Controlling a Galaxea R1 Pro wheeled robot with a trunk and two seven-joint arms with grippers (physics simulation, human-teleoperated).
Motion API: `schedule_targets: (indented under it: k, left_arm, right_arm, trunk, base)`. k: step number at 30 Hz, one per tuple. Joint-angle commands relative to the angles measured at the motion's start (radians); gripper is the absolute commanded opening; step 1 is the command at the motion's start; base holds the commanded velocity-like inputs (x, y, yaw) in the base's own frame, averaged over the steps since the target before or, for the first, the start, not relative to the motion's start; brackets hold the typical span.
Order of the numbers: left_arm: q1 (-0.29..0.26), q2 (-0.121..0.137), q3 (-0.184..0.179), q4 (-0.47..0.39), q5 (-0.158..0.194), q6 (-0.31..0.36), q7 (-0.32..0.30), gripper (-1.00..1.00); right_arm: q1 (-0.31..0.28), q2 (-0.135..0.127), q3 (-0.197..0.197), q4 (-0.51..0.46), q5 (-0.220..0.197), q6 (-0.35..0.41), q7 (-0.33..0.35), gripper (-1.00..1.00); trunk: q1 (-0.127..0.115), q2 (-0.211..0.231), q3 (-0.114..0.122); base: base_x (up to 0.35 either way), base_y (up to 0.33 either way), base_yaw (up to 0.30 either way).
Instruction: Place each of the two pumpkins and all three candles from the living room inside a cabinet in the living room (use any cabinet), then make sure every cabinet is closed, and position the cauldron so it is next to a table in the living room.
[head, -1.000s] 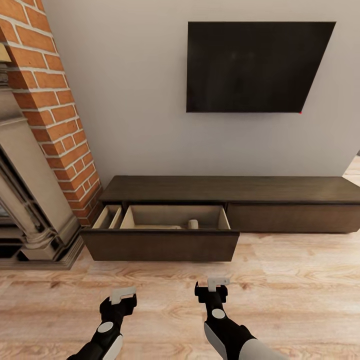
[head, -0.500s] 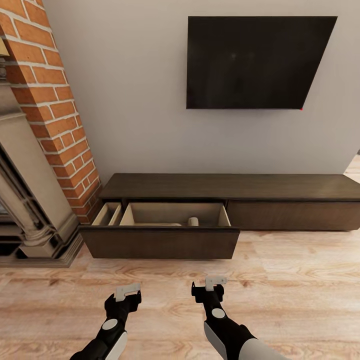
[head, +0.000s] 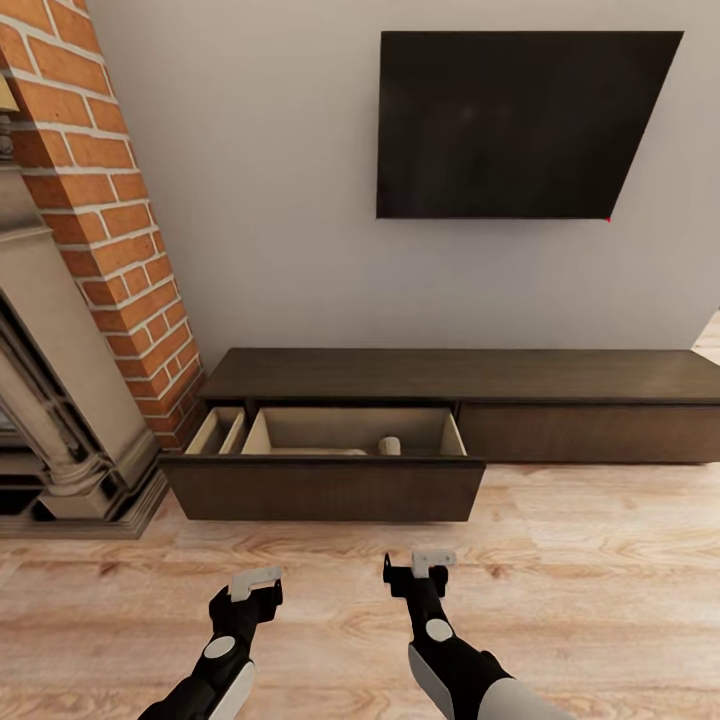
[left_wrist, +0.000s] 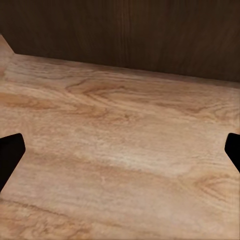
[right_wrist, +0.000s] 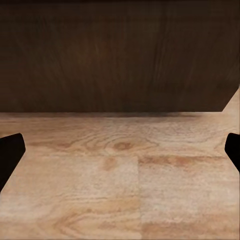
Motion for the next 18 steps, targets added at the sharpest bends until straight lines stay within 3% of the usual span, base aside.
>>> schedule_targets:
  k: [1,8,18]
  left_arm:
    - [0.000,0.000,0.000,0.000,0.000,0.000,0.000,1.00]
    - [0.000,0.001,0.000,0.000,0.000,0.001,-0.001,1.00]
    - [0.000,0.001,0.000,0.000,0.000,0.000,0.000,1.00]
  right_arm:
    - [0.000,0.000,0.001,0.001,0.001,-0.002,0.000,1.00]
    - [0.000,0.000,0.005,0.004,0.003,0.000,0.011,1.00]
    - [0.000,0.000,-0.005,0.006,-0.006,0.006,0.059,1.00]
  trunk:
    - [0.000,0.000,0.000]
    - [0.000,0.000,0.006]
    - [0.000,0.000,0.009]
  base:
    - [0.011,0.009,0.000]
    - [0.007,0.029,-0.110]
    - [0.114,0.093,-0.040]
